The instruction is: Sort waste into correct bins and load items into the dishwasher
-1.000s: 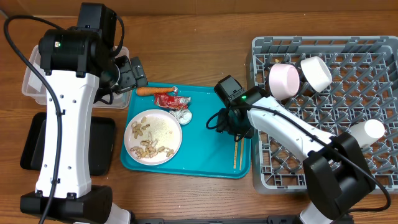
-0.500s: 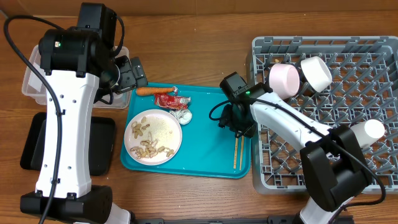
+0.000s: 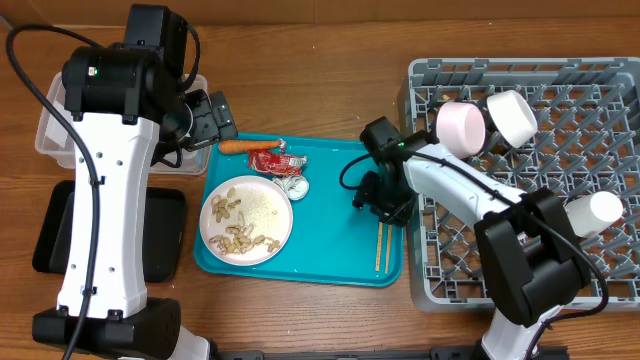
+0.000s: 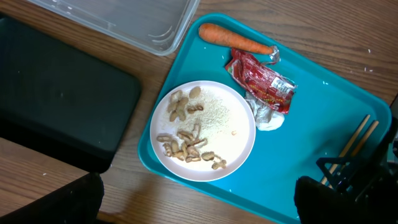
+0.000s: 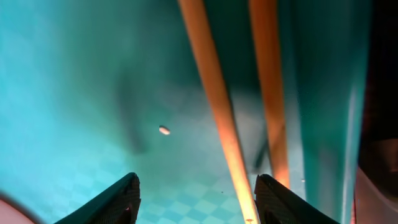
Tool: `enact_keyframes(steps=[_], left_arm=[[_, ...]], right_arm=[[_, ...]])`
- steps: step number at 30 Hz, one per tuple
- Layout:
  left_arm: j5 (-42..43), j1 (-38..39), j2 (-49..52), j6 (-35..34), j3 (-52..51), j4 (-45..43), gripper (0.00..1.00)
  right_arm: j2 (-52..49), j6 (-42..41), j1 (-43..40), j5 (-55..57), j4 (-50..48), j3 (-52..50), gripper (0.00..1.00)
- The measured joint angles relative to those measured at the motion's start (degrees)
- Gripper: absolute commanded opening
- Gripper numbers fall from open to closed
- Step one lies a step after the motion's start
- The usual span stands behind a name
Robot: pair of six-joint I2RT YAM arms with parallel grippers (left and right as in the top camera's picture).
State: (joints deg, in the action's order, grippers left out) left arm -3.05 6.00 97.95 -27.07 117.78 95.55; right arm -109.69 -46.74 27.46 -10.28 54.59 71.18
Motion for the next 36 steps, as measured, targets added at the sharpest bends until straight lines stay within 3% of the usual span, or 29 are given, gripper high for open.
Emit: enact_keyframes(steps=[5,8,16,19,21,23,28,31,32,35,36], left_arm=[[0.0,0.0,0.0,0.0,0.0,0.0,1.0],[0.0,0.0,0.0,0.0,0.0,0.0,1.0],[0.0,0.0,0.0,0.0,0.0,0.0,1.0],[0.0,0.0,0.0,0.0,0.0,0.0,1.0],[0.0,0.0,0.0,0.0,0.0,0.0,1.0],[0.0,0.0,0.0,0.0,0.0,0.0,1.0],[0.0,0.0,0.0,0.0,0.0,0.0,1.0],[0.0,0.0,0.0,0.0,0.0,0.0,1.0],[0.0,0.0,0.0,0.0,0.0,0.0,1.0],[0.0,0.0,0.0,0.0,0.0,0.0,1.0],[0.0,0.0,0.0,0.0,0.0,0.0,1.0]], right_arm=[[0.0,0.8,-0.1,-1.0,0.7,0.0,0.58],[0.0,1.3,0.4,-1.1,0.7,0.0,0.5],[-0.1,1.8,5.3,-0.9,-1.3,-0.1,0.5],[-0.1,1.8,5.6,-0.8,-1.7,-0.1,0.42],[-0.2,1.9,5.5,-0.6,-2.0,-0.1,0.42],[-0.2,1.8,5.5,0.1,-1.8,-0.1,0.52],[-0.2,-0.3,5.5,2.8,1.0,-0.2,0.52],[-0.2,-1.1,5.5,3.8,-0.1,-0.3,0.34],[-0.2,-2.0,5.5,4.3,-1.1,-0.3,0.23],[-0.2,-1.8,5.5,4.6,-2.4,-0.3,0.15],[-0.2,-1.9,5.5,4.8,-3.1,-0.3,0.06]])
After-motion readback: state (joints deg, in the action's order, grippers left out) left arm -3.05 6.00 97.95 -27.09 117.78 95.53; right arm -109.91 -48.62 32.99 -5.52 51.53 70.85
